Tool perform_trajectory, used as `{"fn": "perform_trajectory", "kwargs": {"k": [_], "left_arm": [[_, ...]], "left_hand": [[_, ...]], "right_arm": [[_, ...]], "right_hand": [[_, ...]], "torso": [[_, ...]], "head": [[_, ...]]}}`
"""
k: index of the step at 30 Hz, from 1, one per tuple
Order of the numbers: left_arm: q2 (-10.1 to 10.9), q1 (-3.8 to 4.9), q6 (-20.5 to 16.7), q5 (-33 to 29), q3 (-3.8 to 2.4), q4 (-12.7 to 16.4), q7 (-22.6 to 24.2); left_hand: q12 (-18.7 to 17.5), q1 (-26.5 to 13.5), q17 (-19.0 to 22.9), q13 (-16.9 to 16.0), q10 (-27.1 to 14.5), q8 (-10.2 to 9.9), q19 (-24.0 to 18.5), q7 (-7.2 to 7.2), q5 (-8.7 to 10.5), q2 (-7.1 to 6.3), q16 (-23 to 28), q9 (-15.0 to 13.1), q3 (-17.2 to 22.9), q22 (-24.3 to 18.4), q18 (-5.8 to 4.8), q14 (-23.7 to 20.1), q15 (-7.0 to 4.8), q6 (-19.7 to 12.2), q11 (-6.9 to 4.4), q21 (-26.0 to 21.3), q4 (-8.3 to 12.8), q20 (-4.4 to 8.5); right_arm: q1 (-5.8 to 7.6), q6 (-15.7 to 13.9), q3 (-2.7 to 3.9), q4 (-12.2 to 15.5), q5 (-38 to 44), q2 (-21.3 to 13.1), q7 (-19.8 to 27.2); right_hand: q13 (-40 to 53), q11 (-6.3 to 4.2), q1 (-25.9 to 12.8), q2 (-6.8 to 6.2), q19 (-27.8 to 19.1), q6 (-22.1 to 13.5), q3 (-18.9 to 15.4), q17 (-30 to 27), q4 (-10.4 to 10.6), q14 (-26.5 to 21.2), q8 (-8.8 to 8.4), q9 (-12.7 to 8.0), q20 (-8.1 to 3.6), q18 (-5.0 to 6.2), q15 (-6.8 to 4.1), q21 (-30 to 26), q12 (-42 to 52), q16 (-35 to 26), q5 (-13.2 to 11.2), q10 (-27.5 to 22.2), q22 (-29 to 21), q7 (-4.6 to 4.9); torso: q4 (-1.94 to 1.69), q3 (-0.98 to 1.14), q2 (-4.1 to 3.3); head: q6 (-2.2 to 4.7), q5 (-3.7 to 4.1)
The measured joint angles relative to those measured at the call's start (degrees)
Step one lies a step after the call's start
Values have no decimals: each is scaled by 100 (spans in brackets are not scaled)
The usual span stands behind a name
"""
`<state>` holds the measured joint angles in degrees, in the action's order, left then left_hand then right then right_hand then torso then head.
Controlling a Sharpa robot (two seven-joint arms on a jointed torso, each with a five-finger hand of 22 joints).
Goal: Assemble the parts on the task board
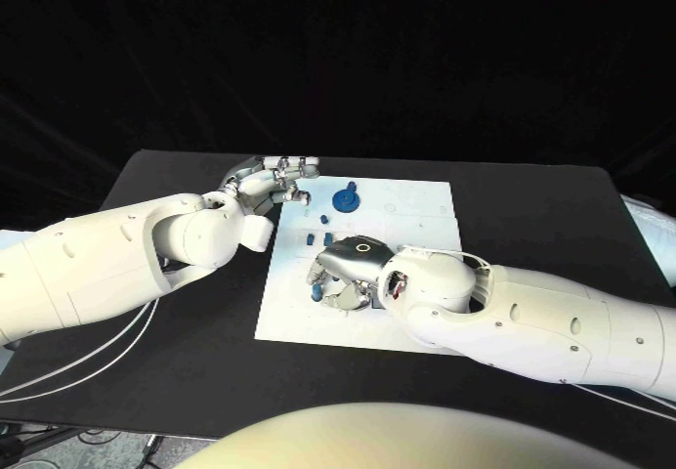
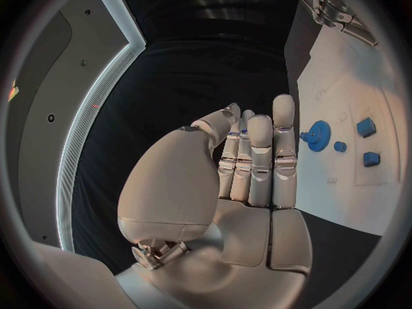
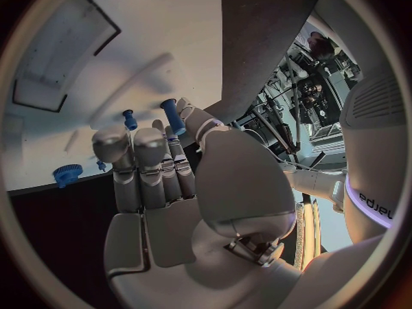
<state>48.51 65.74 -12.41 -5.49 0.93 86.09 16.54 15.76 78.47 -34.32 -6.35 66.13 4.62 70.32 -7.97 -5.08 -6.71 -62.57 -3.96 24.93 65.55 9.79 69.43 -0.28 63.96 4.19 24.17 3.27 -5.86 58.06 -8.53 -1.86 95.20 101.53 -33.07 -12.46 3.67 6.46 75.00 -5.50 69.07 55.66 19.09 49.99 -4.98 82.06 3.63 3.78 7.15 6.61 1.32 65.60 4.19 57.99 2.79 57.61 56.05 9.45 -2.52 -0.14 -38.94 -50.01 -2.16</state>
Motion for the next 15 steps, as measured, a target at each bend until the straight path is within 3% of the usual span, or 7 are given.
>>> {"fn": "perform_trajectory", "kwargs": {"k": [2,8,15], "left_arm": [[2,0,0,0,0,0,-2],[11,0,1,0,0,0,-9],[37,0,4,1,0,-1,-20]], "left_hand": [[0,0,0,0,0,0,0,0,0,0,0,0,0,0,1,0,0,0,0,0,0,0],[0,0,0,0,0,0,0,0,0,0,0,0,0,0,1,0,0,0,0,0,0,0],[0,0,17,-4,0,0,0,-20,0,0,0,0,0,1,0,0,0,-20,0,0,0,0]], "right_arm": [[0,-101,0,12,4,-27,-6],[0,-565,5,177,-20,-232,25],[70,-1126,87,653,-365,-894,173]], "right_hand": [[0,9,6,-6,-26,-9,-66,-68,-11,-21,0,0,1,90,21,-45,2,-36,10,-84,-57,5],[21,17,27,-26,-64,-27,-211,-176,-22,-20,0,17,24,90,20,-101,152,-93,110,-115,-132,22],[42,-40,74,21,59,145,-297,-107,17,34,34,38,-51,91,-34,-11,460,1,311,232,17,0]], "torso": [[0,2,0],[1,7,-1],[10,7,4]], "head": [[0,4],[0,19],[23,75]]}}
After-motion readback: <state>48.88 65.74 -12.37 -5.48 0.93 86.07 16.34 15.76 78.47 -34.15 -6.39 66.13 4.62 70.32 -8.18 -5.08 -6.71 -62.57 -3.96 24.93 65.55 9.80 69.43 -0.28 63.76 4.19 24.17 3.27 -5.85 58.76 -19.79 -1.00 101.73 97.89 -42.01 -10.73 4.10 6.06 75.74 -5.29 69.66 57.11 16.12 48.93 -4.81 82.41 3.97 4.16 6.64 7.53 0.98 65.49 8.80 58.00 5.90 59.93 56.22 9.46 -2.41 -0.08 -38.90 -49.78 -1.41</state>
